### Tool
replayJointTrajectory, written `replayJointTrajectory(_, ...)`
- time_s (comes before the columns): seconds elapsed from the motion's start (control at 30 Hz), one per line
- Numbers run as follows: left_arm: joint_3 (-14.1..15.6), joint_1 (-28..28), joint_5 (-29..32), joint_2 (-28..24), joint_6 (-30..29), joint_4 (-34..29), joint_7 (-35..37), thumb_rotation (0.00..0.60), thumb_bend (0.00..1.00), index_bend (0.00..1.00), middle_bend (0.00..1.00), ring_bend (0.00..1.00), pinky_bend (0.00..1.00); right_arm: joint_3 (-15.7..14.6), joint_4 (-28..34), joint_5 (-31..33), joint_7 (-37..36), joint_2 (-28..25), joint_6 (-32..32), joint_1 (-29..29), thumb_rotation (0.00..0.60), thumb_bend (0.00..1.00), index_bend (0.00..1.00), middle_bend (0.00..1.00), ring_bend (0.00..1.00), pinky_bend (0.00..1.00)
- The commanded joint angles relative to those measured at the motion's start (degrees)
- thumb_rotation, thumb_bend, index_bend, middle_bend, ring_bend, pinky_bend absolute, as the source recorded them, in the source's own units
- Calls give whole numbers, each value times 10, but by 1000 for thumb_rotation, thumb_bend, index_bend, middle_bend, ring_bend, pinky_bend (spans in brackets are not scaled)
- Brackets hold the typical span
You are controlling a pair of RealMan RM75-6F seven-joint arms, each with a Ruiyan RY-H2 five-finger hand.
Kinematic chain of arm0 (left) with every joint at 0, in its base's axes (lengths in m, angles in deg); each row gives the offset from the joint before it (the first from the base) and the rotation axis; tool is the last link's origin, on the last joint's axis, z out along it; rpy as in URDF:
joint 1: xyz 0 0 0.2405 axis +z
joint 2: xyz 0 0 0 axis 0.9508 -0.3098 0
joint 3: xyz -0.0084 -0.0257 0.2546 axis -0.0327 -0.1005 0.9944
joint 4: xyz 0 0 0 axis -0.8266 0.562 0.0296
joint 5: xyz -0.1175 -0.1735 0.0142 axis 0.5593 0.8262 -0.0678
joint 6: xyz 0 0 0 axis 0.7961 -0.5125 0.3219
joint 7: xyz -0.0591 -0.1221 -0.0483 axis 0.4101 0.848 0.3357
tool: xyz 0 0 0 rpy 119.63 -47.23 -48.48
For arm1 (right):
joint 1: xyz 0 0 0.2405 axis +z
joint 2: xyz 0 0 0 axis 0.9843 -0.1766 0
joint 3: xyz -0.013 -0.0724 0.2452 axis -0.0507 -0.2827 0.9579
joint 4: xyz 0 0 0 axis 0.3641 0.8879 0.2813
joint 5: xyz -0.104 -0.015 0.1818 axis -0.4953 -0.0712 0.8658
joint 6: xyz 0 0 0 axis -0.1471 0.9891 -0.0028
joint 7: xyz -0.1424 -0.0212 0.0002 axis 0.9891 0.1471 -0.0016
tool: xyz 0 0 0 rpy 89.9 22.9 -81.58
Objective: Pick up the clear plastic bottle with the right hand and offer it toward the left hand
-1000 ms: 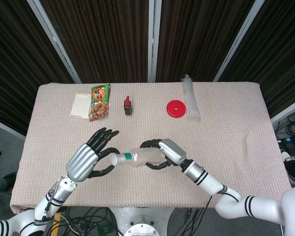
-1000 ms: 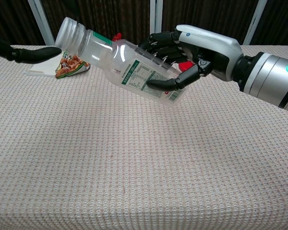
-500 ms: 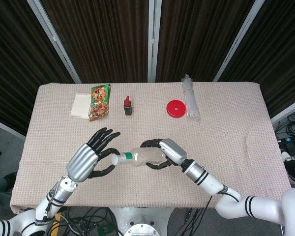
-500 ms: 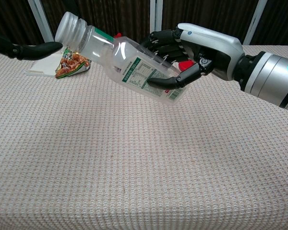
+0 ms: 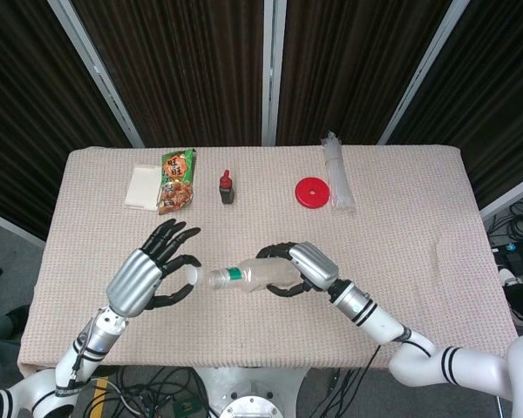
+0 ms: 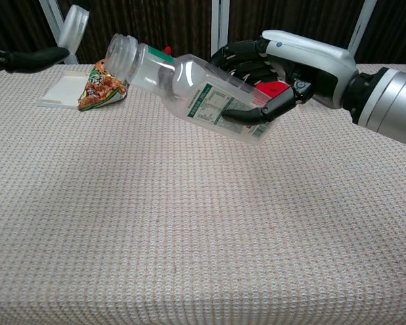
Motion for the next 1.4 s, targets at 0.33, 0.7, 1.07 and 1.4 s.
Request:
replayJointTrajectory(0.33,21,-7,135,-22,161,98,-119,600,351,471,87,0,0,-4,39,57,138,-86,28,-28,600,458,588,512,364,498)
replayJointTrajectory(0.7,25,-33,222,7,263,96,-186,600,301,281,79,0,0,-2,47,77,182,-84,44,-35,600,460,588,508,363,498)
replayJointTrajectory(1.07,-1,-1,246,-40,195,47,-149,600,169,177,77,0,0,2,-7,104,251,-26,92,-14,600,458,579,459,329,462)
replayJointTrajectory(1.4,7,84,218,-103,71,49,-51,600,157,176,77,0,0,-13,-8,154,375,3,113,-21,600,337,7,110,1,55)
